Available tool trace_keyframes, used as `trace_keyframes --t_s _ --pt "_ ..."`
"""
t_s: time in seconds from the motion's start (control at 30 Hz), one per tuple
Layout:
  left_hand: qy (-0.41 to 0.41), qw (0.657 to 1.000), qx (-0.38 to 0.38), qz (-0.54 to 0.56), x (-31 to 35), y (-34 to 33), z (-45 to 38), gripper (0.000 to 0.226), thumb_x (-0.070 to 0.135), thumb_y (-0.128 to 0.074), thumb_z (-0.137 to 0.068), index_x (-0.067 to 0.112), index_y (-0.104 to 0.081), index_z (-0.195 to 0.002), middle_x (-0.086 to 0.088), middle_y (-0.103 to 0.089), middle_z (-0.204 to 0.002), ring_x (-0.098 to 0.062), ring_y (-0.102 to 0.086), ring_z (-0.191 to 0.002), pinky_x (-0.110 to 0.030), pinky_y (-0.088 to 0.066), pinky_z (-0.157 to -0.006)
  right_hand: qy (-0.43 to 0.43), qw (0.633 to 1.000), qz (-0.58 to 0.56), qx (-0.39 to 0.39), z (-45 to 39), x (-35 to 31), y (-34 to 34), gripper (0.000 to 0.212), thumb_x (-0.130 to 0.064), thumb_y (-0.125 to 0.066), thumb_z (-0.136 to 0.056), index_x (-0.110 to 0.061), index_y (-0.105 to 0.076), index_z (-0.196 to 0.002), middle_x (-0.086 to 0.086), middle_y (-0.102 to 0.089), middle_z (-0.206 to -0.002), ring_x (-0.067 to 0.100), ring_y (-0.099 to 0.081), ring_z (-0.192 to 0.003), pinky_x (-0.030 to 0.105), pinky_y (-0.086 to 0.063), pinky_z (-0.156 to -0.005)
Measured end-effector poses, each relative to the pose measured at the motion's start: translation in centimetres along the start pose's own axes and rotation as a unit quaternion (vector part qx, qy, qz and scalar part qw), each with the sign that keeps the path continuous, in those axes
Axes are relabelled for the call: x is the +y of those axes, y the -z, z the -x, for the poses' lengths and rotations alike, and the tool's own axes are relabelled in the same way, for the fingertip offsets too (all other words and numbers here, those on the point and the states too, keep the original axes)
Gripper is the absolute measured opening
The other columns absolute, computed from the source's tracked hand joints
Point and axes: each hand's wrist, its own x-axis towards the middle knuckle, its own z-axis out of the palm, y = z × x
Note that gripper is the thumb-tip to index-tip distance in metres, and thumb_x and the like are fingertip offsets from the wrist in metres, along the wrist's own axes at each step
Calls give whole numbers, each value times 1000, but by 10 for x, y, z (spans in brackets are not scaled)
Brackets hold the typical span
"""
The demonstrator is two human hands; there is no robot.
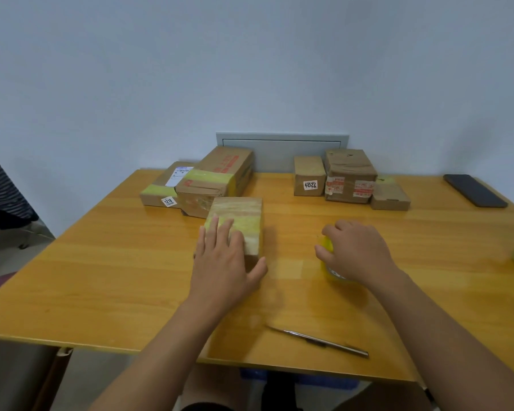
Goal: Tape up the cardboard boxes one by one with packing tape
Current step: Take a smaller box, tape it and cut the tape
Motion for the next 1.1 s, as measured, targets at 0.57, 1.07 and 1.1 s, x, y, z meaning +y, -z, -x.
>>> trace_keyframes --t_s 0.57,1.07,1.1 --pt "-1 999 -30 -18 1 3 -15 84 70 -17 -74 17 -46 -132 -2 -41 -151 -23 -33 -137 -39 -28 -111 9 999 -13 36 3 0 -1 45 -57 -46 -90 -25 -61 -118 -3 -59 -105 19 -54 -101 34 -41 -82" --pt "-153 986 -47 -37 29 6 -19 62 51 -41 -98 20 -33 -151 1 -32 -158 -19 -15 -150 -35 -3 -121 102 970 -23 220 16 -14 -6 38 -47 -49 -78 -15 -69 -82 2 -57 -73 24 -55 -67 34 -40 -57" --pt "-154 985 -58 -45 30 4 -20 60 51 -39 -99 20 -33 -150 2 -32 -158 -18 -15 -149 -35 -2 -121 105 967 -25 232 17 -14 -7 37 -47 -49 -78 -15 -69 -83 2 -57 -73 24 -54 -67 34 -39 -57"
